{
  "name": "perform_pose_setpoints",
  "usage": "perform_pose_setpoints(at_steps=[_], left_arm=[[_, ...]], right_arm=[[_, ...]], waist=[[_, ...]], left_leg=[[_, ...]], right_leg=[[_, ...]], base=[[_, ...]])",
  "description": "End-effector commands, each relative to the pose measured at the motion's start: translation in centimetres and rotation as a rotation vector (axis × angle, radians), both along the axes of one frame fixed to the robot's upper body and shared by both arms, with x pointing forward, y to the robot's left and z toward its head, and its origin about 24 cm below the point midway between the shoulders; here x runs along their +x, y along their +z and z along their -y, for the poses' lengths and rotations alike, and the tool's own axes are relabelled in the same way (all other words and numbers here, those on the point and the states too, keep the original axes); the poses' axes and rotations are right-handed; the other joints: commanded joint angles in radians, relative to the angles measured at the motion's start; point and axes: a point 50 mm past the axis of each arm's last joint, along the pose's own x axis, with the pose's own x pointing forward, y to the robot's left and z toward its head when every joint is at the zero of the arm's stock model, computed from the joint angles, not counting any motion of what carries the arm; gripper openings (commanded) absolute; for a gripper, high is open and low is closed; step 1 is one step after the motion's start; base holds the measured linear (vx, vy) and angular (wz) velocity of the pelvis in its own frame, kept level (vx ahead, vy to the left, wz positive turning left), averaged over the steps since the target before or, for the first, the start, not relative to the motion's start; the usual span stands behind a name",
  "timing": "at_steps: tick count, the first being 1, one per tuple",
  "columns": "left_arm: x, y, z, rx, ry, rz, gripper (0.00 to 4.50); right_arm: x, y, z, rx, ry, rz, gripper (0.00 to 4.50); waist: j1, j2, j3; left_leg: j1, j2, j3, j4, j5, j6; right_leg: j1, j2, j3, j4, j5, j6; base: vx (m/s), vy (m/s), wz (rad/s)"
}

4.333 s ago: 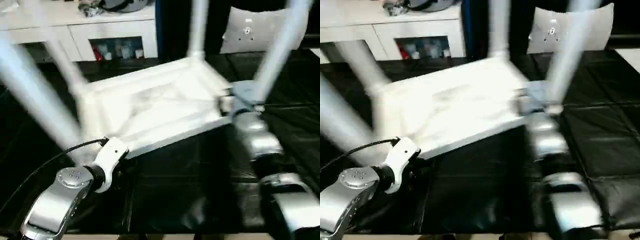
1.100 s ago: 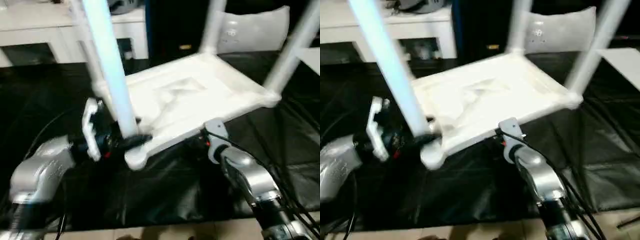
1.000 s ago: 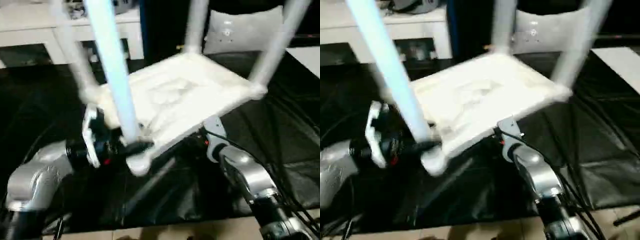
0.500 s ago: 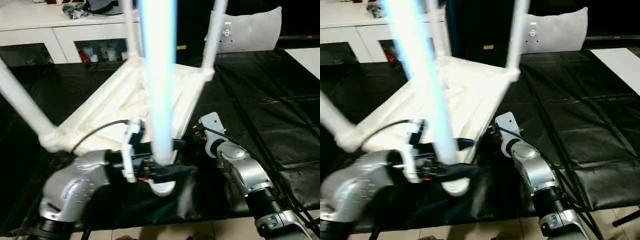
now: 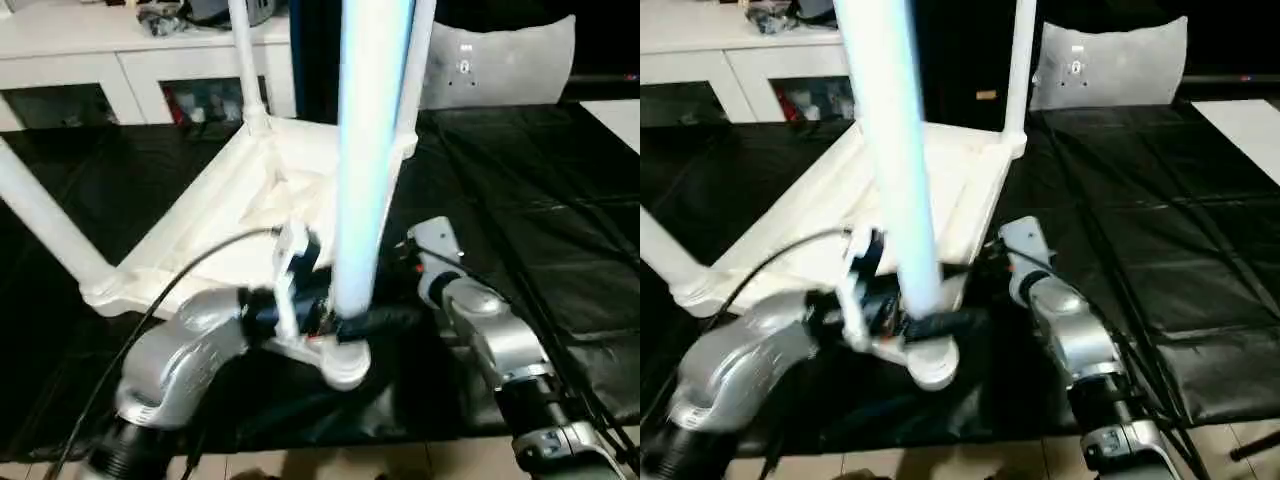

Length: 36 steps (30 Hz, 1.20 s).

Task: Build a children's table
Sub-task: Rotate table base

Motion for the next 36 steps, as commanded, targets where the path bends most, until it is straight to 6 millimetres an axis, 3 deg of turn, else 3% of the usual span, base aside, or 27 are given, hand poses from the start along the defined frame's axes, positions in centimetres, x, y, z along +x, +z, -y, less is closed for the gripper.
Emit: perform_pose_setpoints(at_steps=[1,2,3,5,8,9,16,18,19,23,24,25,27,28,30,33,36], left_arm=[[-0.8,0.7,2.1,-0.035,-0.093,0.020,4.41],[-1.2,0.9,2.8,-0.052,-0.118,0.020,4.41],[-1.3,0.9,3.0,-0.058,-0.121,0.023,4.41],[-1.1,1.1,3.2,-0.069,-0.107,0.032,4.41],[-0.2,1.1,2.6,-0.051,-0.039,0.061,4.41],[0.3,1.0,2.0,-0.025,0.001,0.085,4.41],[1.1,-0.6,-2.4,0.150,0.036,0.108,4.41],[0.9,-1.3,-3.8,0.226,0.008,0.118,4.41],[0.8,-1.7,-4.5,0.253,-0.020,0.110,4.41],[0.8,-3.1,-6.6,0.406,-0.092,0.127,4.07],[0.9,-3.3,-6.8,0.434,-0.109,0.135,4.07],[0.9,-3.5,-6.9,0.449,-0.120,0.139,4.07],[1.5,-4.2,-7.1,0.532,-0.143,0.196,3.70],[1.8,-4.5,-7.1,0.566,-0.149,0.221,3.64],[1.9,-4.8,-7.1,0.586,-0.153,0.236,3.58],[2.3,-5.4,-7.2,0.626,-0.185,0.245,3.25],[2.6,-5.6,-6.9,0.626,-0.187,0.243,3.01]], right_arm=[[-0.1,1.0,-2.4,0.082,0.109,0.052,4.50],[-0.1,0.9,-2.5,0.082,0.104,0.050,4.50],[-0.1,0.8,-2.4,0.085,0.098,0.050,4.50],[-0.1,0.8,-2.2,0.081,0.078,0.054,4.50],[-0.1,1.0,-1.0,0.061,0.038,0.065,4.50],[-0.1,1.0,-0.2,0.044,0.016,0.074,4.50],[-1.5,2.5,3.2,0.020,0.046,0.126,4.50],[-2.2,2.9,3.9,0.003,0.101,0.118,4.50],[-2.6,3.0,4.2,-0.003,0.133,0.112,4.50],[-4.5,3.7,5.2,-0.025,0.265,0.086,4.50],[-5.3,4.0,5.3,-0.020,0.319,0.072,4.50],[-5.8,4.1,5.3,-0.015,0.354,0.061,4.50],[-8.0,4.6,5.5,-0.023,0.496,0.010,4.50],[-8.8,4.8,5.5,-0.025,0.538,-0.009,4.50],[-9.2,4.9,5.5,-0.025,0.561,-0.020,4.50],[-10.9,5.4,5.8,-0.017,0.623,-0.061,4.50],[-11.8,5.9,5.7,0.009,0.660,-0.080,4.50]], waist=[[0.003,-0.004,-0.068],[0.002,0.001,-0.068],[0.003,-0.003,-0.072],[0.001,-0.002,-0.072],[-0.003,-0.003,-0.071],[-0.004,-0.008,-0.070],[0.007,0.002,-0.070],[0.009,0.002,-0.070],[0.007,0.009,-0.067],[0.010,0.007,-0.066],[0.010,0.004,-0.065],[0.015,0.007,-0.065],[0.018,0.005,-0.064],[0.022,-0.002,-0.067],[0.024,-0.001,-0.066],[0.026,-0.010,-0.063],[0.027,-0.006,-0.065]], left_leg=[[0.000,0.042,-0.006,-0.068,-0.127,0.011],[-0.003,0.042,-0.006,-0.068,-0.116,0.015],[-0.003,0.042,-0.006,-0.065,-0.100,0.023],[-0.005,0.040,-0.006,-0.064,-0.085,0.036],[-0.003,0.041,-0.005,-0.064,-0.093,0.045],[-0.003,0.042,-0.004,-0.065,-0.096,0.045],[0.005,0.044,-0.005,-0.067,-0.103,0.046],[0.003,0.043,-0.006,-0.067,-0.101,0.047],[0.004,0.042,-0.007,-0.069,-0.108,0.054],[0.007,0.043,-0.007,-0.072,-0.147,0.053],[0.007,0.045,-0.007,-0.073,-0.154,0.054],[0.010,0.047,-0.007,-0.072,-0.152,0.059],[0.008,0.049,-0.009,-0.074,-0.154,0.066],[0.010,0.050,-0.008,-0.071,-0.156,0.068],[0.005,0.050,-0.009,-0.073,-0.148,0.073],[0.002,0.049,-0.009,-0.074,-0.155,0.066],[0.003,0.050,-0.009,-0.072,-0.153,0.064]], right_leg=[[0.054,-0.067,0.043,-0.072,-0.111,-0.233],[0.056,-0.068,0.041,-0.073,-0.091,-0.238],[0.059,-0.068,0.042,-0.070,-0.064,-0.244],[0.061,-0.067,0.040,-0.070,-0.047,-0.250],[0.060,-0.067,0.039,-0.075,-0.075,-0.250],[0.060,-0.066,0.039,-0.076,-0.087,-0.246],[0.055,-0.064,0.039,-0.075,-0.124,-0.213],[0.055,-0.063,0.039,-0.074,-0.112,-0.217],[0.054,-0.061,0.038,-0.075,-0.110,-0.216],[0.053,-0.063,0.039,-0.081,-0.173,-0.208],[0.052,-0.065,0.040,-0.083,-0.184,-0.204],[0.052,-0.067,0.042,-0.083,-0.181,-0.200],[0.052,-0.068,0.042,-0.086,-0.189,-0.196],[0.053,-0.069,0.043,-0.084,-0.187,-0.191],[0.056,-0.072,0.043,-0.085,-0.194,-0.185],[0.053,-0.076,0.043,-0.094,-0.279,-0.165],[0.049,-0.077,0.041,-0.094,-0.309,-0.158]], base=[[0.000,0.000,0.00],[0.000,0.000,0.00],[0.000,0.000,0.00],[0.000,0.000,0.00],[0.000,0.000,0.00],[0.000,0.000,0.00],[0.000,0.000,0.00],[0.000,0.000,0.00],[0.000,0.000,0.00],[0.000,0.000,0.00],[0.000,0.000,0.00],[0.000,0.000,0.00],[0.000,0.000,0.00],[0.000,0.000,0.00],[0.000,0.000,0.00],[0.000,0.000,0.00],[0.000,0.000,0.00]])
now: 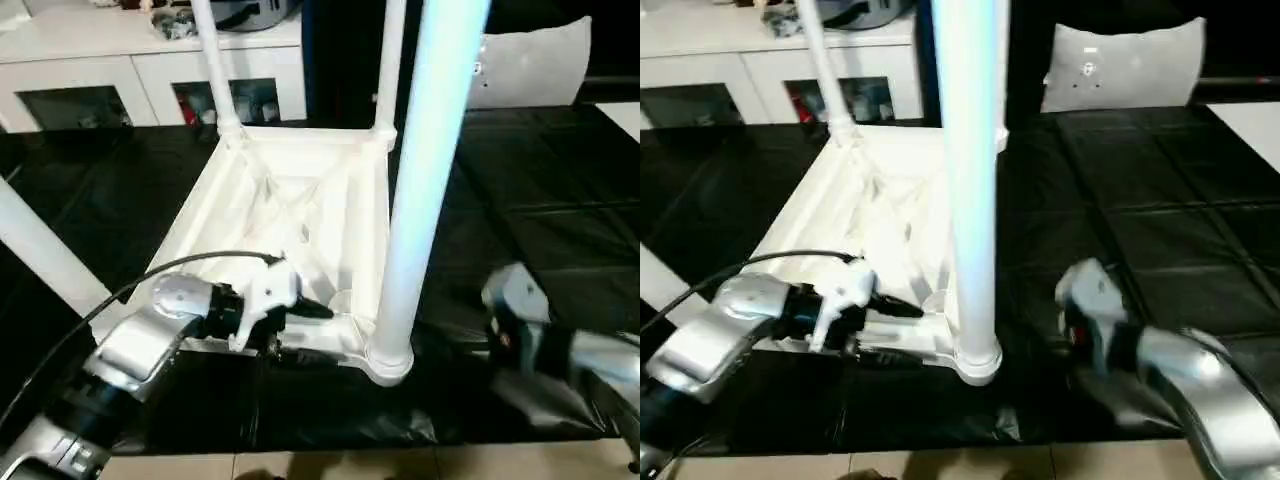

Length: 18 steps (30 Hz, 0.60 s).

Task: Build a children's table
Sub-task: Rotate table base

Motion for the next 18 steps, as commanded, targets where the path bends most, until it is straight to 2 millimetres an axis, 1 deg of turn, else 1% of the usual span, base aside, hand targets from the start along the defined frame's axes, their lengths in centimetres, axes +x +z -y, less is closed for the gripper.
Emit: perform_pose_setpoints(at_steps=[1,2,4,6,8,10,11,12,13,14,16,18], left_arm=[[0.4,0.2,0.3,0.015,-0.019,0.021,2.88],[0.4,0.0,0.4,0.014,-0.026,0.011,2.77],[0.3,-0.3,0.6,0.017,-0.035,0.003,2.65],[0.3,-0.5,0.7,0.018,-0.041,0.003,2.56],[0.2,-0.7,0.7,0.026,-0.038,0.000,2.26],[0.3,-1.0,0.7,0.029,-0.030,-0.001,2.21],[0.4,-1.1,0.8,0.029,-0.025,-0.002,2.12],[0.4,-1.1,0.8,0.029,-0.025,-0.002,2.12],[0.4,-1.3,0.9,0.033,-0.016,0.001,1.86],[0.5,-1.4,0.9,0.036,-0.012,0.004,1.82],[0.5,-1.5,1.0,0.038,-0.008,0.008,1.74],[0.6,-1.9,1.1,0.050,0.004,0.018,1.46]], right_arm=[[-0.5,1.0,-0.3,0.028,0.045,0.002,4.50],[-0.7,1.0,-0.4,0.034,0.062,-0.006,4.50],[-1.1,1.1,-0.6,0.041,0.086,-0.022,4.50],[-1.4,1.2,-0.9,0.050,0.100,-0.028,4.50],[-1.5,1.3,-1.1,0.052,0.103,-0.031,4.50],[-1.8,1.3,-1.4,0.058,0.112,-0.046,4.50],[-1.9,1.3,-1.4,0.055,0.115,-0.048,4.50],[-1.9,1.3,-1.4,0.055,0.115,-0.048,4.50],[-1.9,1.2,-1.5,0.049,0.115,-0.051,4.50],[-1.9,1.1,-1.5,0.047,0.113,-0.052,4.50],[-1.9,1.1,-1.6,0.047,0.111,-0.052,4.50],[-1.8,1.1,-1.8,0.043,0.104,-0.049,4.50]], waist=[[0.008,-0.021,-0.060],[0.008,-0.022,-0.059],[0.014,-0.022,-0.062],[0.014,-0.024,-0.061],[0.016,-0.022,-0.063],[0.018,-0.023,-0.063],[0.018,-0.026,-0.063],[0.019,-0.025,-0.063],[0.021,-0.024,-0.062],[0.020,-0.026,-0.062],[0.021,-0.024,-0.062],[0.020,-0.025,-0.062]], left_leg=[[0.002,0.046,-0.012,-0.068,-0.152,0.066],[0.002,0.047,-0.012,-0.069,-0.153,0.067],[0.000,0.047,-0.013,-0.068,-0.138,0.071],[0.000,0.048,-0.013,-0.068,-0.134,0.073],[0.000,0.048,-0.014,-0.067,-0.126,0.071],[0.000,0.048,-0.013,-0.067,-0.122,0.072],[0.001,0.048,-0.012,-0.066,-0.122,0.073],[0.001,0.048,-0.013,-0.066,-0.122,0.073],[0.000,0.048,-0.012,-0.066,-0.127,0.068],[0.000,0.048,-0.013,-0.067,-0.129,0.067],[0.000,0.048,-0.013,-0.067,-0.132,0.065],[-0.002,0.047,-0.014,-0.067,-0.129,0.063]], right_leg=[[0.043,-0.078,0.044,-0.091,-0.312,-0.162],[0.043,-0.077,0.044,-0.093,-0.314,-0.161],[0.044,-0.078,0.043,-0.090,-0.291,-0.165],[0.044,-0.077,0.043,-0.090,-0.284,-0.164],[0.042,-0.078,0.042,-0.087,-0.271,-0.169],[0.043,-0.078,0.042,-0.086,-0.262,-0.173],[0.042,-0.077,0.042,-0.087,-0.263,-0.173],[0.042,-0.078,0.042,-0.087,-0.265,-0.173],[0.042,-0.079,0.042,-0.088,-0.273,-0.172],[0.042,-0.079,0.042,-0.089,-0.277,-0.171],[0.042,-0.080,0.042,-0.089,-0.288,-0.167],[0.043,-0.079,0.042,-0.091,-0.294,-0.159]], base=[[0.000,0.000,0.00],[0.000,0.000,0.00],[0.000,0.000,0.00],[0.000,0.000,0.00],[0.000,0.000,0.00],[0.000,0.000,0.00],[0.000,0.000,0.00],[0.000,0.000,0.00],[0.000,0.000,0.00],[0.000,0.000,0.00],[0.000,0.000,0.00],[0.000,0.000,0.00]])
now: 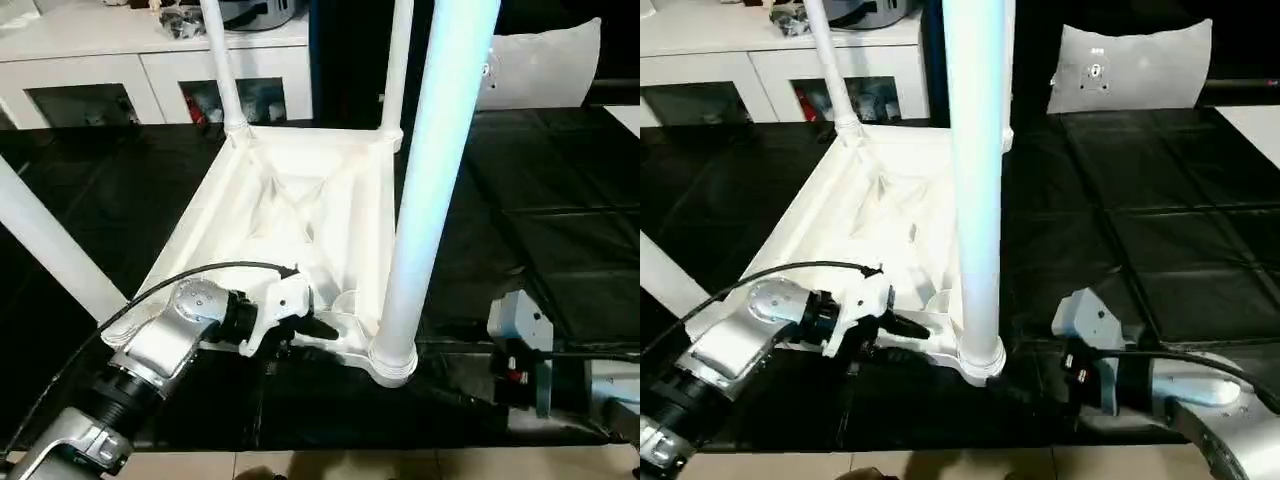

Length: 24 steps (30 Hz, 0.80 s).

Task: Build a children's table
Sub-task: Rotate table base, then rotate leg to tighten

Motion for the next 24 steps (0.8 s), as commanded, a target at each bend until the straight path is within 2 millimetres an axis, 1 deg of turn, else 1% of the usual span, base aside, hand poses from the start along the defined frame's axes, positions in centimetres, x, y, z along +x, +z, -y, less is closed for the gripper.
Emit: perform_pose_setpoints(at_steps=[1,2,3,5,7,9,10,11,12,13,14,15,16,17,18,19,20,21,22,23,24], left_arm=[[0.3,-0.1,0.0,0.029,0.006,0.024,1.40],[0.3,-0.2,0.0,0.033,0.006,0.025,1.40],[0.3,-0.5,-0.1,0.051,0.009,0.034,1.20],[0.4,-0.6,-0.1,0.061,0.011,0.036,1.20],[0.4,-0.6,-0.1,0.064,0.013,0.038,0.96],[0.5,-0.7,-0.2,0.082,0.013,0.048,0.84],[0.5,-0.7,-0.1,0.080,0.017,0.050,0.62],[0.6,-0.7,-0.1,0.076,0.021,0.050,0.62],[0.6,-0.7,-0.1,0.073,0.024,0.050,0.56],[0.6,-0.7,-0.1,0.070,0.029,0.048,0.50],[0.6,-0.7,-0.1,0.070,0.035,0.046,0.30],[0.6,-0.7,-0.2,0.074,0.041,0.046,0.30],[0.6,-0.8,-0.3,0.085,0.060,0.044,0.23],[0.5,-0.9,-0.4,0.092,0.073,0.043,0.16],[0.4,-1.0,-0.5,0.091,0.113,0.037,0.16],[0.3,-1.0,-0.6,0.088,0.144,0.031,0.09],[0.2,-1.0,-0.7,0.082,0.181,0.024,0.04],[0.0,-0.9,-0.8,0.074,0.213,0.020,0.02],[-0.3,-0.7,-0.8,0.061,0.250,0.016,0.01],[-1.0,-0.5,-0.8,0.049,0.299,0.012,0.01],[-1.0,-0.5,-0.8,0.049,0.299,0.012,0.01]], right_arm=[[-0.1,0.3,-0.5,-0.007,0.009,0.016,4.50],[-0.1,0.3,-0.5,-0.009,0.009,0.014,4.50],[-0.1,0.3,-0.5,-0.022,0.010,0.012,4.50],[-0.1,0.2,-0.4,-0.032,0.014,0.008,4.50],[-0.1,0.2,-0.4,-0.034,0.017,0.005,4.50],[-0.2,0.1,-0.5,-0.038,0.025,0.000,4.50],[-0.2,0.1,-0.6,-0.038,0.025,0.001,4.50],[-0.1,0.1,-0.6,-0.037,0.025,0.002,4.50],[-0.1,0.1,-0.6,-0.037,0.025,0.002,4.50],[-0.1,0.2,-0.6,-0.037,0.025,0.003,4.50],[0.0,0.2,-0.7,-0.036,0.025,0.005,4.50],[0.0,0.2,-0.7,-0.036,0.025,0.006,4.50],[0.1,0.3,-0.7,-0.033,0.024,0.012,4.50],[0.2,0.3,-0.7,-0.031,0.022,0.015,4.50],[0.4,0.5,-0.7,-0.026,0.017,0.022,4.50],[0.4,0.5,-0.7,-0.021,0.013,0.026,4.50],[0.6,0.7,-0.7,-0.015,0.006,0.033,4.50],[0.7,0.8,-0.7,-0.010,-0.003,0.039,4.50],[0.8,0.9,-0.7,-0.007,-0.007,0.043,4.50],[0.9,0.9,-0.6,-0.008,-0.016,0.050,4.50],[0.9,0.9,-0.6,-0.008,-0.016,0.050,4.50]], waist=[[0.005,-0.024,-0.061],[0.005,-0.024,-0.061],[0.005,-0.022,-0.061],[0.006,-0.023,-0.061],[0.006,-0.023,-0.060],[0.006,-0.023,-0.058],[0.005,-0.027,-0.058],[0.006,-0.025,-0.058],[0.005,-0.024,-0.057],[0.005,-0.024,-0.056],[0.004,-0.028,-0.056],[0.004,-0.025,-0.056],[0.003,-0.026,-0.056],[0.002,-0.025,-0.057],[0.001,-0.021,-0.059],[-0.003,-0.022,-0.059],[-0.003,-0.017,-0.058],[-0.009,-0.022,-0.060],[-0.016,-0.022,-0.063],[-0.020,-0.023,-0.062],[-0.028,-0.024,-0.063]], left_leg=[[0.001,0.047,-0.014,-0.068,-0.130,0.062],[0.001,0.047,-0.014,-0.068,-0.130,0.062],[0.001,0.048,-0.014,-0.068,-0.135,0.063],[0.001,0.048,-0.015,-0.069,-0.138,0.061],[0.002,0.047,-0.014,-0.069,-0.145,0.060],[0.003,0.048,-0.014,-0.070,-0.154,0.057],[0.003,0.048,-0.014,-0.070,-0.159,0.056],[0.003,0.048,-0.015,-0.071,-0.159,0.054],[0.005,0.048,-0.014,-0.071,-0.170,0.052],[0.006,0.047,-0.015,-0.072,-0.182,0.049],[0.005,0.048,-0.015,-0.073,-0.185,0.048],[0.006,0.048,-0.016,-0.074,-0.193,0.045],[0.006,0.048,-0.016,-0.075,-0.196,0.043],[0.005,0.049,-0.018,-0.076,-0.197,0.041],[0.005,0.051,-0.019,-0.076,-0.200,0.035],[0.001,0.051,-0.021,-0.078,-0.199,0.036],[0.001,0.049,-0.021,-0.078,-0.201,0.037],[-0.002,0.049,-0.021,-0.077,-0.191,0.040],[-0.004,0.050,-0.021,-0.076,-0.177,0.042],[-0.006,0.048,-0.021,-0.075,-0.169,0.048],[-0.007,0.046,-0.021,-0.072,-0.157,0.057]], right_leg=[[0.043,-0.078,0.042,-0.090,-0.295,-0.156],[0.043,-0.079,0.042,-0.090,-0.295,-0.155],[0.042,-0.078,0.043,-0.092,-0.299,-0.155],[0.042,-0.080,0.043,-0.091,-0.300,-0.156],[0.042,-0.080,0.043,-0.093,-0.315,-0.153],[0.040,-0.080,0.043,-0.095,-0.339,-0.148],[0.040,-0.080,0.043,-0.096,-0.352,-0.144],[0.040,-0.081,0.043,-0.095,-0.355,-0.144],[0.037,-0.080,0.043,-0.098,-0.373,-0.141],[0.037,-0.081,0.044,-0.100,-0.393,-0.137],[0.037,-0.081,0.043,-0.101,-0.402,-0.135],[0.036,-0.082,0.044,-0.102,-0.416,-0.130],[0.036,-0.081,0.043,-0.102,-0.418,-0.128],[0.037,-0.082,0.043,-0.100,-0.412,-0.126],[0.038,-0.082,0.043,-0.097,-0.391,-0.132],[0.042,-0.082,0.042,-0.094,-0.370,-0.138],[0.040,-0.081,0.041,-0.095,-0.367,-0.140],[0.044,-0.080,0.041,-0.092,-0.333,-0.150],[0.047,-0.080,0.041,-0.086,-0.286,-0.165],[0.048,-0.080,0.040,-0.086,-0.271,-0.170],[0.051,-0.080,0.038,-0.086,-0.253,-0.175]], base=[[0.000,0.000,0.00],[0.000,0.000,0.00],[0.000,0.000,0.00],[0.000,0.000,0.00],[0.000,0.000,0.00],[0.000,0.000,0.00],[0.000,0.000,0.00],[0.000,0.000,0.00],[0.000,0.000,0.00],[0.000,0.000,0.00],[0.000,0.000,0.00],[0.000,0.000,0.00],[0.000,0.000,0.00],[0.000,0.000,0.00],[0.000,0.000,0.00],[0.000,0.000,0.00],[0.000,0.000,0.00],[0.000,0.000,0.00],[0.000,0.000,0.00],[0.000,0.000,0.00],[0.000,0.000,0.00]])
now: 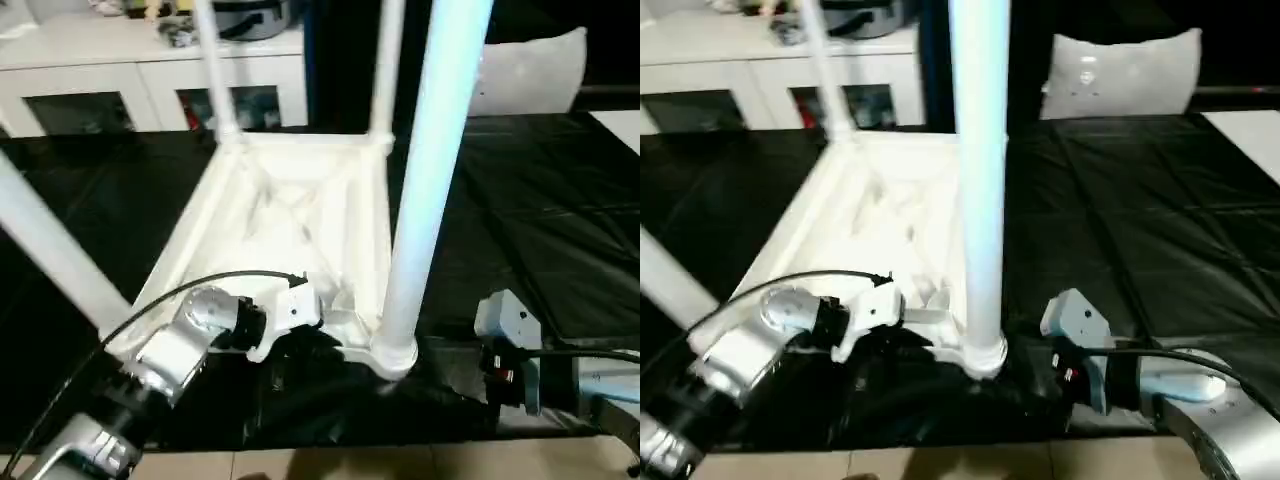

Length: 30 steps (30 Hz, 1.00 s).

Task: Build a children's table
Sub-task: Rotate leg to tighten

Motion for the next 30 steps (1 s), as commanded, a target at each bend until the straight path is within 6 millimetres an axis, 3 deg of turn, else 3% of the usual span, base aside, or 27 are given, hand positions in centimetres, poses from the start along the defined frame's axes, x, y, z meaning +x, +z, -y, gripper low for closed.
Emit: perform_pose_setpoints(at_steps=[1,4,6,9,12,15,20,30], left_arm=[[-0.1,0.3,-1.3,0.004,0.172,0.000,0.01],[-1.0,0.6,-0.6,-0.011,0.168,0.005,0.01],[-1.2,0.7,-0.3,-0.016,0.160,0.009,0.01],[-1.3,0.8,0.2,-0.030,0.123,0.034,0.01],[-1.1,0.5,-0.4,0.057,0.005,0.073,0.01],[-0.6,0.3,-1.1,0.080,-0.078,0.075,0.01],[0.6,0.6,-1.9,0.093,-0.149,0.069,0.00],[1.0,0.8,-2.7,0.124,-0.337,0.042,0.00]], right_arm=[[0.4,0.7,0.1,0.000,-0.016,0.033,4.50],[0.8,0.6,0.1,-0.012,-0.034,0.049,4.50],[1.0,0.5,0.2,-0.014,-0.044,0.055,4.50],[1.9,0.4,0.1,-0.032,-0.072,0.074,4.50],[2.6,0.3,-0.4,-0.029,-0.035,0.097,4.50],[3.2,0.1,-1.2,0.038,0.044,0.080,4.50],[4.4,-0.3,-1.9,0.121,0.126,0.040,4.04],[6.4,-0.9,-2.8,0.154,0.271,-0.008,3.06]], waist=[[0.009,-0.021,-0.047],[0.004,-0.029,-0.045],[0.005,-0.024,-0.044],[0.007,-0.027,-0.041],[0.012,-0.023,-0.039],[0.016,-0.021,-0.039],[0.029,-0.019,-0.045],[0.038,-0.021,-0.041]], left_leg=[[-0.008,0.042,-0.020,-0.070,-0.155,0.065],[-0.009,0.040,-0.016,-0.067,-0.133,0.081],[-0.006,0.041,-0.016,-0.068,-0.136,0.083],[-0.003,0.042,-0.017,-0.073,-0.159,0.077],[0.003,0.044,-0.017,-0.076,-0.193,0.064],[0.004,0.045,-0.016,-0.077,-0.200,0.060],[0.005,0.049,-0.013,-0.073,-0.145,0.072],[0.007,0.053,-0.010,-0.076,-0.148,0.066]], right_leg=[[0.048,-0.076,0.038,-0.089,-0.269,-0.174],[0.045,-0.072,0.036,-0.096,-0.290,-0.167],[0.041,-0.070,0.035,-0.097,-0.309,-0.164],[0.038,-0.068,0.034,-0.098,-0.337,-0.155],[0.032,-0.070,0.038,-0.101,-0.369,-0.143],[0.032,-0.072,0.040,-0.099,-0.335,-0.157],[0.036,-0.073,0.041,-0.081,-0.173,-0.214],[0.037,-0.077,0.040,-0.074,-0.155,-0.243]], base=[[0.000,0.000,0.00],[0.000,0.000,0.00],[0.000,0.000,0.00],[0.000,0.000,0.00],[0.000,0.000,0.00],[0.000,0.000,0.00],[0.000,0.000,0.00],[0.000,0.000,0.00]])
